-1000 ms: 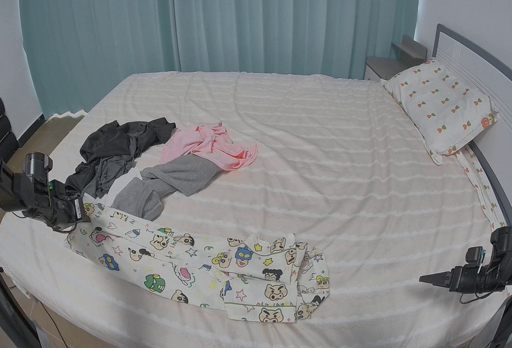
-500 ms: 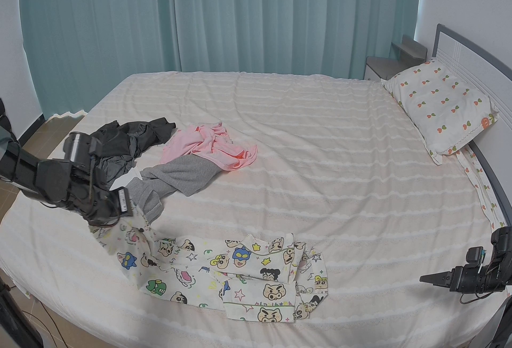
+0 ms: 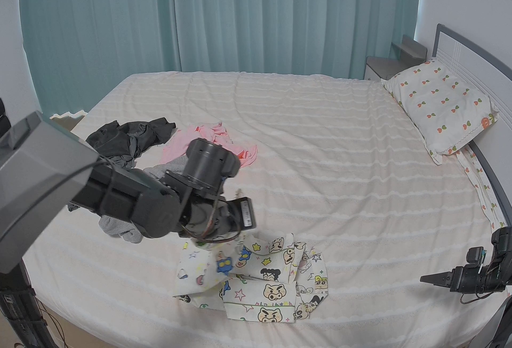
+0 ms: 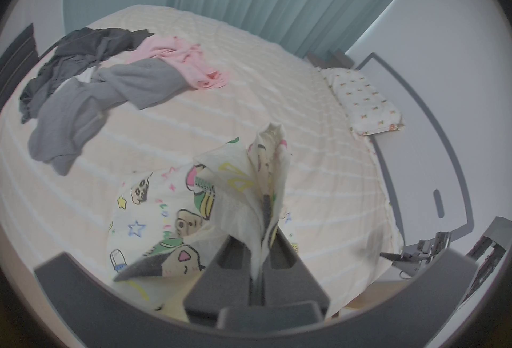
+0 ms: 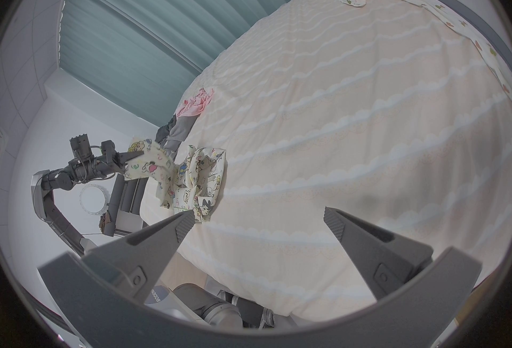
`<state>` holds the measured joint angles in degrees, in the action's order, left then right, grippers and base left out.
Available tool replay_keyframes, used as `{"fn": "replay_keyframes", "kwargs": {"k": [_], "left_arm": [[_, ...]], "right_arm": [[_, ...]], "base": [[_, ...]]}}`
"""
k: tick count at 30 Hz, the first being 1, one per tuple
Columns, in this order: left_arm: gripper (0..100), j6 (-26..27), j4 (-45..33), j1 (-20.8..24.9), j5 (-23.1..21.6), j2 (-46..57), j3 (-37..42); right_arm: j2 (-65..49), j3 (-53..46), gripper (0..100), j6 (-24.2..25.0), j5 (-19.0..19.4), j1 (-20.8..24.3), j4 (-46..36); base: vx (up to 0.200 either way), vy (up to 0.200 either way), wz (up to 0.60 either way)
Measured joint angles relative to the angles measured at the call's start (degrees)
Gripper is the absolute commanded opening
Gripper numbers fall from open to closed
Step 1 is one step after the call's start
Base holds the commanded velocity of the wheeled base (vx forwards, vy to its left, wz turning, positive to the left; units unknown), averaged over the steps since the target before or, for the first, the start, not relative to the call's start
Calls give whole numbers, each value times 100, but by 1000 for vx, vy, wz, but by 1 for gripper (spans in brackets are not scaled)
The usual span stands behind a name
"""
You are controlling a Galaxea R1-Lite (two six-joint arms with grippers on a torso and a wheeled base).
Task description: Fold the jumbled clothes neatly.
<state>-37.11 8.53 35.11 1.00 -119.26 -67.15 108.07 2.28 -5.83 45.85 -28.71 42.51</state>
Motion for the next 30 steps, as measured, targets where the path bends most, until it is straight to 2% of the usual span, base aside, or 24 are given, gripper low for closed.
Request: {"fn": "replay_keyframes", "kwargs": {"k": [9,10,17,24,30], "left_arm": [[0,-55,323,130,-474,-362,-146],[100,-57,323,130,-477,-378,-154],[100,-79,332,140,-633,-430,-179],[100,-503,334,127,-731,-447,-193],[100,-767,332,-72,-707,-395,28]], "right_arm": [[9,9,100,-30,0,10,0],[9,9,100,-30,0,10,0],[22,9,100,-40,0,21,0],[26,2,100,-40,0,24,0],[30,0,100,-40,7,18,0]], "base": [[0,0,0],[0,0,0],[0,0,0],[0,0,0],[0,0,0]]}}
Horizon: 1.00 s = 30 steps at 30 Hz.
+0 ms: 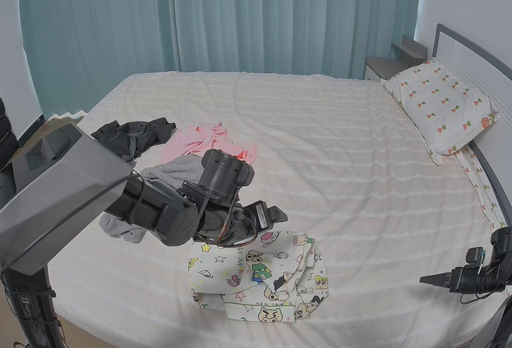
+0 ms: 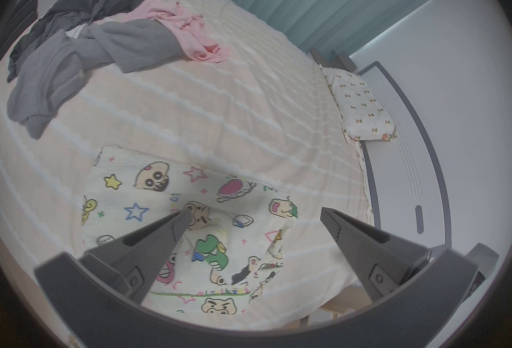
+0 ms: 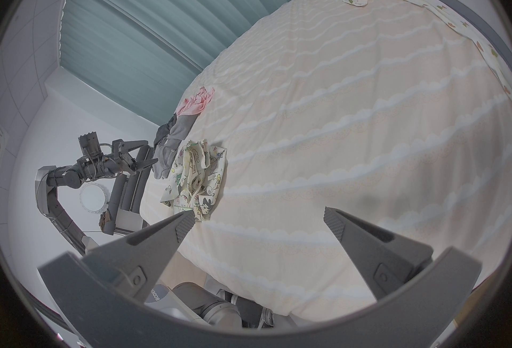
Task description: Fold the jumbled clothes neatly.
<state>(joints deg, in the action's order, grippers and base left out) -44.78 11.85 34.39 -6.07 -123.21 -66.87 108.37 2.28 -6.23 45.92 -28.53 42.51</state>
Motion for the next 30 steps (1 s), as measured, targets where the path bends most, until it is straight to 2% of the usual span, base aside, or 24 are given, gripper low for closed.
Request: {"fn": "replay_keyframes", "kwargs": {"k": [6,11,15,17,20,23,27,30], "left_arm": [[100,-93,243,-350,-16,463,761],[100,-260,1135,-586,-30,992,1853],[100,-427,1894,-713,-50,1397,2765],[100,-569,2165,-772,-71,1593,3172],[100,-753,2400,-837,-115,1776,3471],[100,-919,2586,-940,-229,1914,3622],[100,-1095,2851,-1154,-542,2041,3766],[100,-1191,3077,-1392,-897,2120,3886]], "right_arm": [[0,0,100,0,9,-2,0],[-7,9,100,7,6,26,2],[-24,46,100,57,-16,251,49],[-50,102,100,188,-52,563,119],[-121,234,100,661,-158,1089,196],[-197,485,100,1537,-453,1703,238],[-256,964,100,2599,-1141,2662,286],[-256,1281,100,3072,-1686,3334,312]], "base": [[-33,0,0],[-200,0,0],[0,0,0],[0,0,0],[0,0,0],[0,0,0],[0,0,0],[0,0,0]]}}
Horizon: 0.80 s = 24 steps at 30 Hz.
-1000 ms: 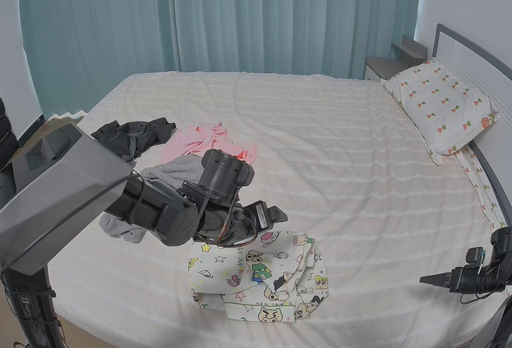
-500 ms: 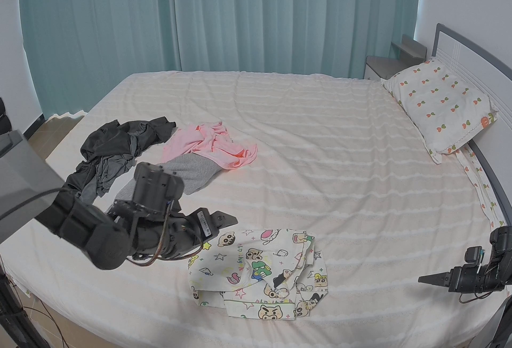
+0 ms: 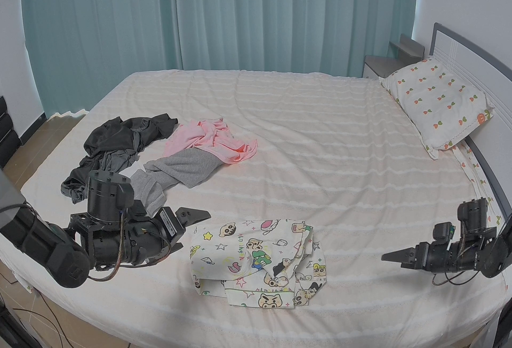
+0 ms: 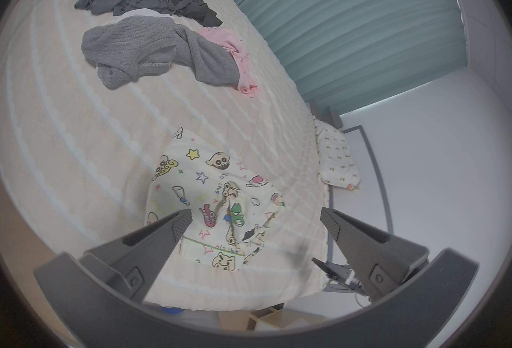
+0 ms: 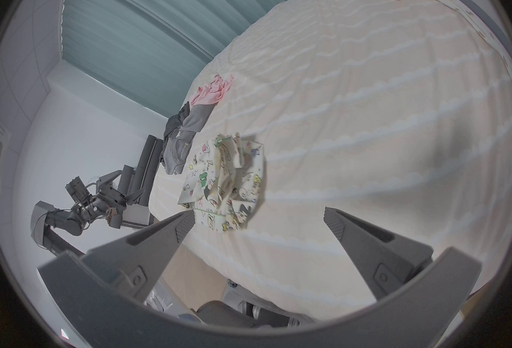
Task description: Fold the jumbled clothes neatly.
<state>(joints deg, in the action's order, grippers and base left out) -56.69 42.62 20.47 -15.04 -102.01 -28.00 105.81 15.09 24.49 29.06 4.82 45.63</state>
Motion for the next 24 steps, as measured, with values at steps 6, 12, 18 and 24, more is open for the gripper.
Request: {"fn": "replay_keyframes", "kwargs": {"k": [6,12,18,24], "left_arm": [[100,-121,265,-606,-545,77,162],[100,-143,304,-770,-720,22,196],[100,-148,317,-807,-740,-33,188],[100,-145,323,-807,-738,-94,190]], "right_arm": [[212,323,100,416,-501,828,334],[640,329,100,477,-809,1006,1106],[870,222,100,695,-873,1239,1335],[986,232,100,873,-928,1519,1370]], "base": [[0,133,0],[0,200,0],[0,200,0],[0,200,0]]}}
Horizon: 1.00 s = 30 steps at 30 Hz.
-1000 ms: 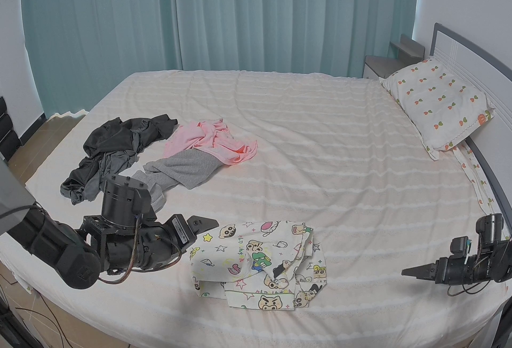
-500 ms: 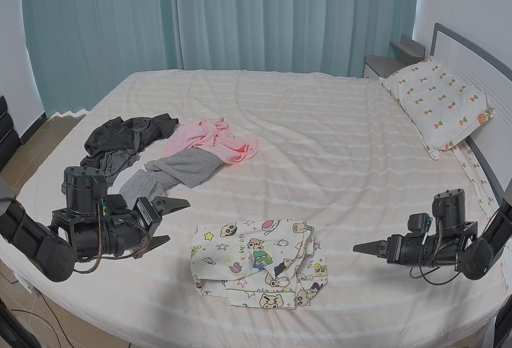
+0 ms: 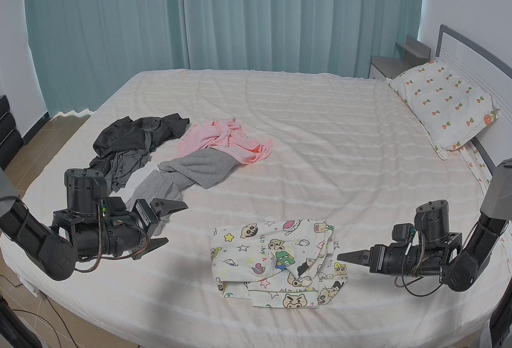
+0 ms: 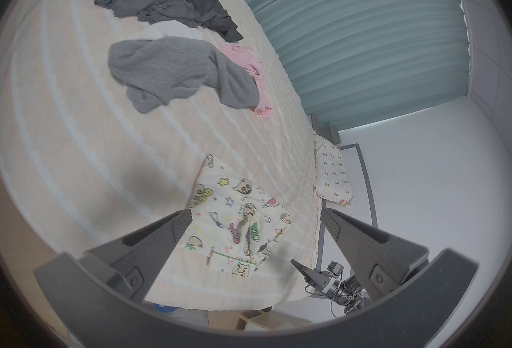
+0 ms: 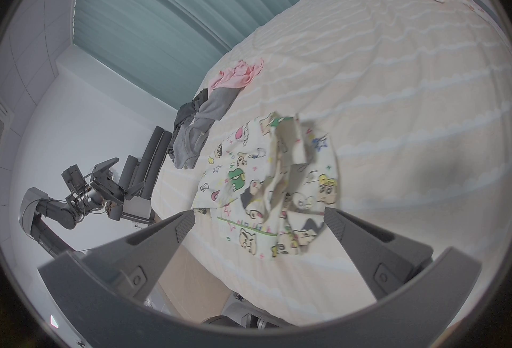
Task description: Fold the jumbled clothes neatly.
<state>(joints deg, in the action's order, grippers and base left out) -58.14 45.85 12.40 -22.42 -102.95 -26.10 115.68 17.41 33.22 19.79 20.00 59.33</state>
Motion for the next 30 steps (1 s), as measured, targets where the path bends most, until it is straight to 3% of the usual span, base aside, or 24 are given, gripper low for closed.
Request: {"fn": "replay_keyframes", "kwargs": {"k": [5,11,17,30], "left_arm": [[100,-2,2,0,1,-55,0],[100,-2,5,-2,4,-88,2],[100,4,2,11,6,-101,20],[100,6,0,11,26,-176,35]], "right_arm": [[201,20,100,0,-194,85,50],[675,59,100,28,-389,245,592],[1202,122,100,55,-952,323,972],[1457,-95,100,59,-1215,339,1081]], "base": [[0,200,0],[0,0,0],[0,0,0],[0,0,0]]}}
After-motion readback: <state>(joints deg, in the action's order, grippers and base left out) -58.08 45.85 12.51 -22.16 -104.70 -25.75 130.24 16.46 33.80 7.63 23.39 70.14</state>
